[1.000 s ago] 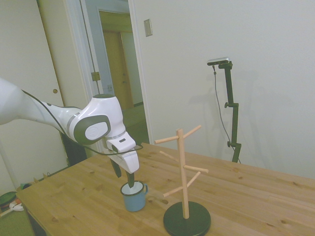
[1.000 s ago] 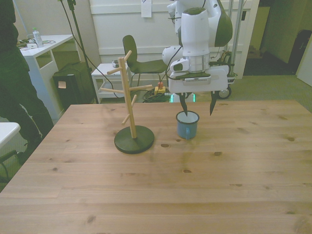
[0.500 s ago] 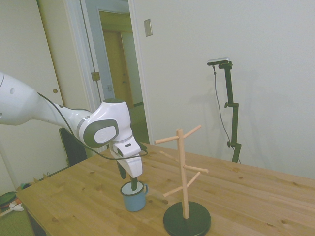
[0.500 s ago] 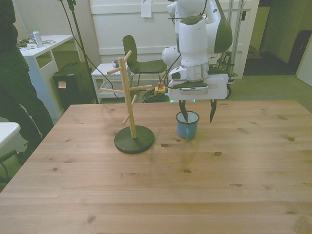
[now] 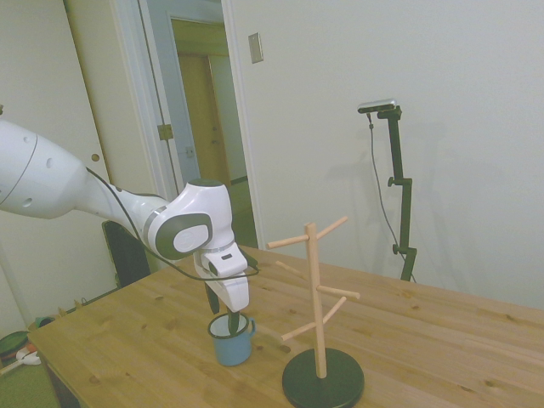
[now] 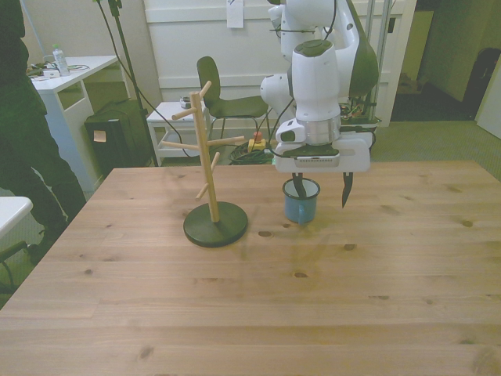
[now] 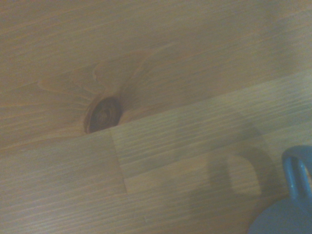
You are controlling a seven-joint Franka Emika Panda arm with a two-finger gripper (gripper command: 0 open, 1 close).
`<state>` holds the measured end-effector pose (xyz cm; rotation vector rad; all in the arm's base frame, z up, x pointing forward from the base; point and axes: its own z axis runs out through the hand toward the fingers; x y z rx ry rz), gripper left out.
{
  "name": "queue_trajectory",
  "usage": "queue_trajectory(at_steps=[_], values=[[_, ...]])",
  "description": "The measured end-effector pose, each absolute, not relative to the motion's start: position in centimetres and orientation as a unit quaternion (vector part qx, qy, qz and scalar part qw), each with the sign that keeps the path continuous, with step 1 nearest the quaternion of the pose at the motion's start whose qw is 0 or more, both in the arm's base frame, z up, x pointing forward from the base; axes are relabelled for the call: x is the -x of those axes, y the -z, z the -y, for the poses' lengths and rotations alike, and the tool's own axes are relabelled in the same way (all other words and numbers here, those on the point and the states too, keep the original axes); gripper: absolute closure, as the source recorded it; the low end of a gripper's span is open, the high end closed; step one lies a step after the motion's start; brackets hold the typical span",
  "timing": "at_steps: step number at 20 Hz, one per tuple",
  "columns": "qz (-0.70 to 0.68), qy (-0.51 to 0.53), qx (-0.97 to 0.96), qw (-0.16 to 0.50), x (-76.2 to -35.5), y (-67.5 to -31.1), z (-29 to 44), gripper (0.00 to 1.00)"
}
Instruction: Hang the mug
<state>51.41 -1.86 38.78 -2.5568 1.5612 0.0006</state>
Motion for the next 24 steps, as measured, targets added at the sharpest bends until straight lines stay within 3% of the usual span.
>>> queue_trajectory(at_steps=[24], values=[[-0.526, -0.005, 0.848, 0.069, -51.66, -37.79, 1.31, 1.0]])
